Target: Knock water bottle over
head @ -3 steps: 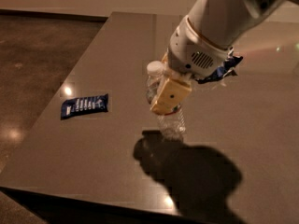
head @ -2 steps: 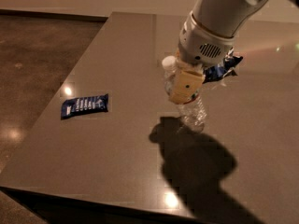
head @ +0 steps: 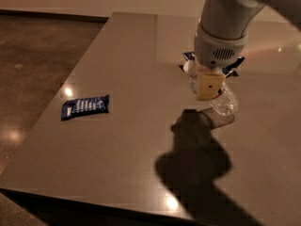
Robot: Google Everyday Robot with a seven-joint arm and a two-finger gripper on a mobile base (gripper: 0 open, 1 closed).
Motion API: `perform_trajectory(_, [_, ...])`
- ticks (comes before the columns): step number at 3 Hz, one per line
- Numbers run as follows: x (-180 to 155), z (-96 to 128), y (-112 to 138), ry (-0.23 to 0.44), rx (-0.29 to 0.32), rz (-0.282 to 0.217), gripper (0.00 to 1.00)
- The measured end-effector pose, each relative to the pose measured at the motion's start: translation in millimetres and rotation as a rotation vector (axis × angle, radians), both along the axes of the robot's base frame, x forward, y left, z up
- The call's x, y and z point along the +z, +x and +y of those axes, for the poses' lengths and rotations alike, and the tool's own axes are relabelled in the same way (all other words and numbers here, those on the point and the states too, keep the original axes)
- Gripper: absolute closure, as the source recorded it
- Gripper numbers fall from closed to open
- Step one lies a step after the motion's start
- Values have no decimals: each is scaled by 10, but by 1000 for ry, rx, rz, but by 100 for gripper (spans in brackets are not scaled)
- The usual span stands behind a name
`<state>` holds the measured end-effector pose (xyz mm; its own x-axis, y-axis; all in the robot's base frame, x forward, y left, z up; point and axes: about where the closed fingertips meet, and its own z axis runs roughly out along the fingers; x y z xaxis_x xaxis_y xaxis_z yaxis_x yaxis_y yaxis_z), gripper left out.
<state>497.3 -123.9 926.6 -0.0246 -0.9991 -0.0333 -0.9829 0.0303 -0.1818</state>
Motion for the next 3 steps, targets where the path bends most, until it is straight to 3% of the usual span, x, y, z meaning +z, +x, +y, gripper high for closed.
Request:
perform_trajectory(2, [-190, -171, -66, -153, 36, -8, 49])
perform_trajectory(3, [-316, -156, -154, -187, 75, 10, 27])
